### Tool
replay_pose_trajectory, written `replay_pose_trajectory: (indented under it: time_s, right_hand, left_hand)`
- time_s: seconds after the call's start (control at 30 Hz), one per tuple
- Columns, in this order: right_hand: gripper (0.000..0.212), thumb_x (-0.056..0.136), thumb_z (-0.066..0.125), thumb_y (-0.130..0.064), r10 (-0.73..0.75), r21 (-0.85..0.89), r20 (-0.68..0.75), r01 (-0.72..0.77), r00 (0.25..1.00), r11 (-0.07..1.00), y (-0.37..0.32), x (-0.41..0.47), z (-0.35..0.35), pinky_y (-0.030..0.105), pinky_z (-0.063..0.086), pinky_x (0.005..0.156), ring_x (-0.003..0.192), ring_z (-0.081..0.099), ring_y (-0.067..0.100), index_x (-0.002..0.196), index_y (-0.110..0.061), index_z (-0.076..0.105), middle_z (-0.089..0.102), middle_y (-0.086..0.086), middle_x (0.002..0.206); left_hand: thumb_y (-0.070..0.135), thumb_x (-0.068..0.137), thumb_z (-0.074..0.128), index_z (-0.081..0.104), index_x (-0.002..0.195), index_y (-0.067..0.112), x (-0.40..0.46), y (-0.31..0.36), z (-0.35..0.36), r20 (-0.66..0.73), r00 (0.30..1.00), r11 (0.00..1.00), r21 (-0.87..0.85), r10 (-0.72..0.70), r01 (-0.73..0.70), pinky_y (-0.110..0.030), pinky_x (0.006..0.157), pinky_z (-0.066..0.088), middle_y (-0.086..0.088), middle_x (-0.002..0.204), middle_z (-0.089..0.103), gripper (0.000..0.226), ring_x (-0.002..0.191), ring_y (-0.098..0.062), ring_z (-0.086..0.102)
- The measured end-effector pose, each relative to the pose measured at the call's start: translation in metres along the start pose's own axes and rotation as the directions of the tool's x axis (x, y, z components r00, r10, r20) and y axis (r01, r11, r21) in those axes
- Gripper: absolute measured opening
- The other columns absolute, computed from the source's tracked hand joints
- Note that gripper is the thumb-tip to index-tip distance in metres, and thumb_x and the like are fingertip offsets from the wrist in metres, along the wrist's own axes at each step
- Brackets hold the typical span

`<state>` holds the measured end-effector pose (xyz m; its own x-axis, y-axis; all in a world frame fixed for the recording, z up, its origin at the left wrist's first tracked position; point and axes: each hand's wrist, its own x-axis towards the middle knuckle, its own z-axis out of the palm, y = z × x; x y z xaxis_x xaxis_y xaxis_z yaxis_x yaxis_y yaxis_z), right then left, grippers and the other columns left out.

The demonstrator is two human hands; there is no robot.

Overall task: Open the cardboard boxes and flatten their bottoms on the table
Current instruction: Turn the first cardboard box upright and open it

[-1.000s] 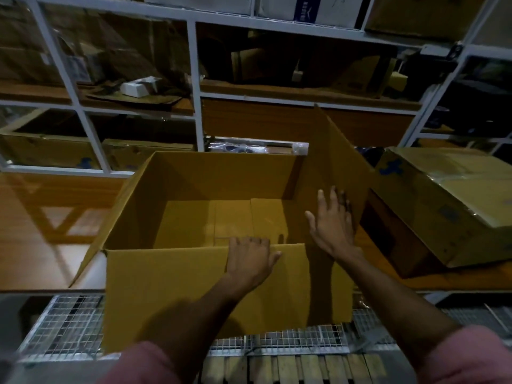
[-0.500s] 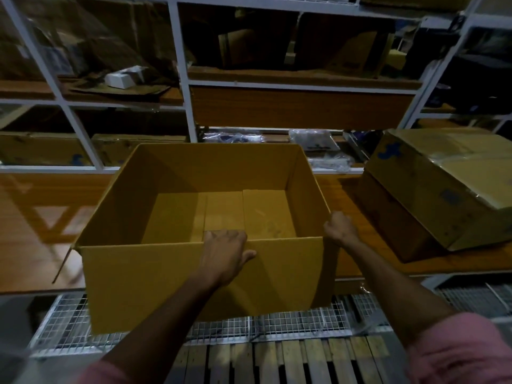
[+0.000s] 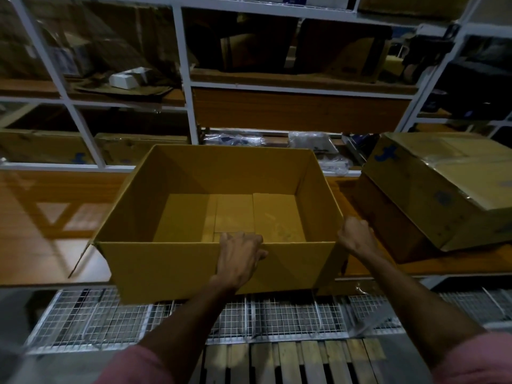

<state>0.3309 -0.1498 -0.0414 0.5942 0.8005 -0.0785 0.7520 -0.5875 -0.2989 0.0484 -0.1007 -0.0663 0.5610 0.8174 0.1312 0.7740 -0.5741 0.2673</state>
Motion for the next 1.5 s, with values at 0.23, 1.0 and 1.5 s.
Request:
replay_pose_trajectory:
  time_s: [0.23, 1.0, 1.5]
  right_hand:
    - [0.075, 0.1, 0.022, -0.066, -0.089, -0.012, 0.029, 0.09, 0.996, 0.996, -0.012, -0.038, 0.021, 0.058, 0.01, 0.121, 0.153, 0.008, 0.041, 0.159, -0.02, 0.022, 0.0, 0.016, 0.168]
    - [0.053, 0.098, 0.052, -0.052, -0.623, -0.231, 0.088, 0.625, 0.777, 0.746, -0.121, -0.084, 0.068, 0.045, 0.032, 0.1, 0.126, 0.05, 0.022, 0.144, -0.03, 0.041, 0.056, -0.003, 0.139]
    - [0.044, 0.094, 0.054, -0.057, -0.674, -0.222, 0.119, 0.681, 0.729, 0.698, -0.167, -0.072, 0.084, 0.042, 0.03, 0.102, 0.119, 0.051, 0.016, 0.13, -0.033, 0.048, 0.06, -0.009, 0.13]
  left_hand:
    - [0.046, 0.099, 0.056, 0.055, 0.124, 0.027, 0.003, -0.01, 0.001, 0.027, 0.997, 0.997, -0.024, 0.074, -0.073, -0.037, 0.097, 0.028, 0.005, 0.124, 0.063, 0.031, 0.113, -0.017, 0.052]
    - [0.044, 0.095, 0.062, 0.052, 0.108, 0.028, -0.031, -0.104, -0.032, 0.016, 0.997, 0.988, 0.141, -0.072, 0.069, -0.042, 0.096, 0.031, 0.007, 0.115, 0.062, 0.023, 0.106, -0.016, 0.048]
    - [0.106, 0.06, 0.011, 0.062, 0.124, 0.041, -0.039, -0.202, -0.064, 0.019, 0.941, 0.897, 0.309, -0.338, 0.316, -0.084, 0.1, -0.013, 0.007, 0.15, 0.047, 0.104, 0.153, -0.03, 0.012]
